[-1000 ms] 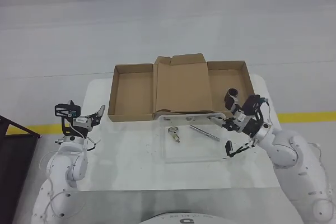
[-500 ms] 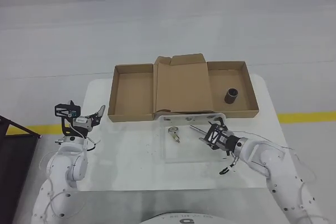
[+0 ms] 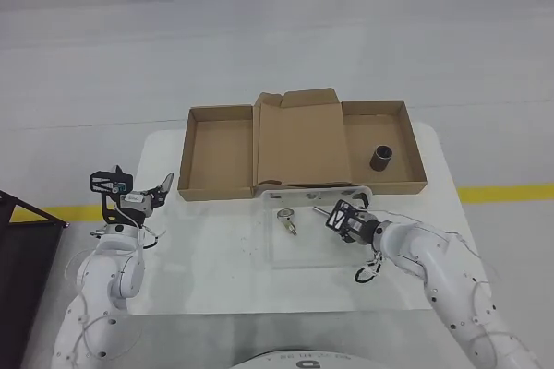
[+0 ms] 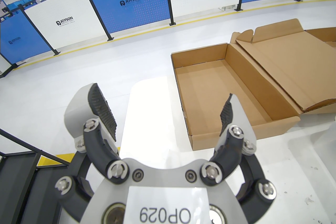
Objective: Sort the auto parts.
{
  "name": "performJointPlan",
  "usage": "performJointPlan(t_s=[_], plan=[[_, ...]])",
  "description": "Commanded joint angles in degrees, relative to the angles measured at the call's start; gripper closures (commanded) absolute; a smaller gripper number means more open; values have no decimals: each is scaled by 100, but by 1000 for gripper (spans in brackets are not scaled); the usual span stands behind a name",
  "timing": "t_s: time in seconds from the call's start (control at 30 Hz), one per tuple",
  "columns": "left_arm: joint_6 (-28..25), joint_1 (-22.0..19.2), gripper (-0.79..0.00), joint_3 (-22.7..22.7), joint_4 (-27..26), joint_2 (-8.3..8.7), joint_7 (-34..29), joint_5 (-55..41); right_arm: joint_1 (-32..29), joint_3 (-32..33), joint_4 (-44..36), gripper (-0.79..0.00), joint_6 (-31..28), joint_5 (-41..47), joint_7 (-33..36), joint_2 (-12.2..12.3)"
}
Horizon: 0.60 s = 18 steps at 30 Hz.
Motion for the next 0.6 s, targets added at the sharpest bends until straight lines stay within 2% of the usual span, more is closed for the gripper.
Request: performJointPlan(t_s=[0.0,0.57], plan=[[0,0,-785,0,0,0,0,0,98,-69,89,-357,49,29,95,-16],[0,0,-785,0,0,0,0,0,496,-435,496,-262,127,88,666,-86]])
